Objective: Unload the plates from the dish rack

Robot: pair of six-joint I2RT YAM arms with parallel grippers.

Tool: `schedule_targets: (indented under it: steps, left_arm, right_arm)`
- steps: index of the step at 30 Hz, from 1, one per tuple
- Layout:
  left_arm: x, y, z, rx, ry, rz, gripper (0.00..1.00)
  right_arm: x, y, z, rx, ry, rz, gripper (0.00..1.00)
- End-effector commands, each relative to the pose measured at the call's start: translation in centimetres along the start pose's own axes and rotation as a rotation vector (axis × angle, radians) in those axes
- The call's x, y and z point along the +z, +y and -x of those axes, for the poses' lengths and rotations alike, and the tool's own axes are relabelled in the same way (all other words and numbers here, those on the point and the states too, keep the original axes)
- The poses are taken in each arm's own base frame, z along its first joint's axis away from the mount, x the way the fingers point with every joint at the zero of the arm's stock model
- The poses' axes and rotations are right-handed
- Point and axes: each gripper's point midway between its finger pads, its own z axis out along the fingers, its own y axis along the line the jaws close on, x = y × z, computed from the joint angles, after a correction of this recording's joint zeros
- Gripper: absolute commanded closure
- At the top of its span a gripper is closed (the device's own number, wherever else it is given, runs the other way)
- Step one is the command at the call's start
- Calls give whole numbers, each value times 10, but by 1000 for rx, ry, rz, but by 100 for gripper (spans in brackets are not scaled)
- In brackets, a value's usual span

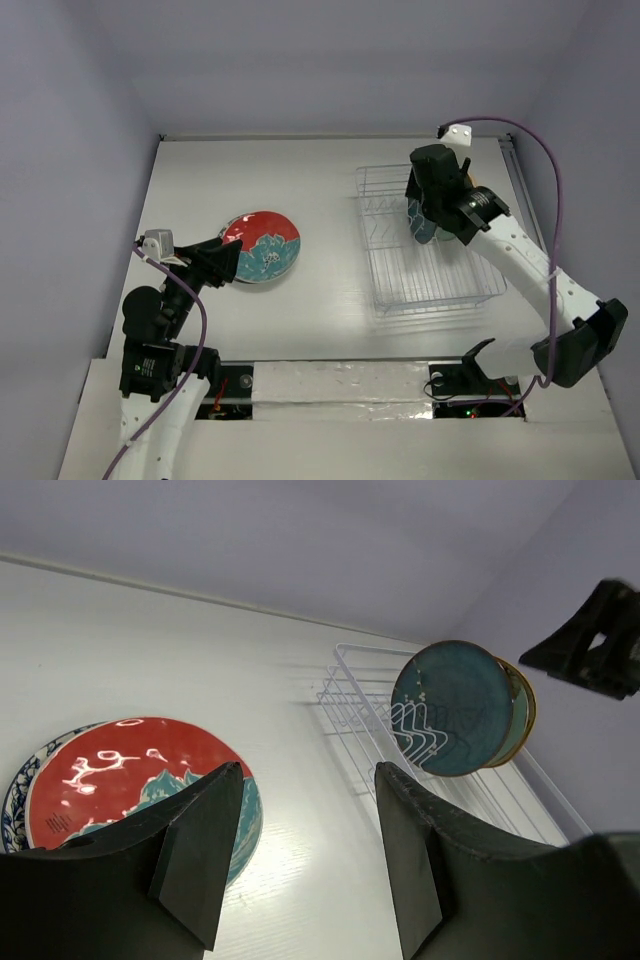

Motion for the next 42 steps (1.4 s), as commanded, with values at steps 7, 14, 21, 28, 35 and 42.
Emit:
schedule_targets:
  steps: [7,14,21,28,35,42]
  left_arm:
    - [-1,-9,10,16,-40,-40,48]
    - [1,-8,8,15,-34,-37,48]
    - [1,-7,9,14,-36,-33,48]
    - [1,-7,8,14,-30,-33,48]
    - [2,-7,7,11,-27,-33,48]
    - [2,-7,6,11,-24,-35,48]
  right_arm:
    - [52,-56,-46,-161,152,-159,33]
    - [84,-48,-56,-224,179,-170,53]
    - [92,-47,-52,-291,187,-189,80]
    - [64,-59,-8,-268,89,-201,100]
    - [17,-68,52,-161,-43,-155,100]
    - [-26,-38,90,19,-144,115,100]
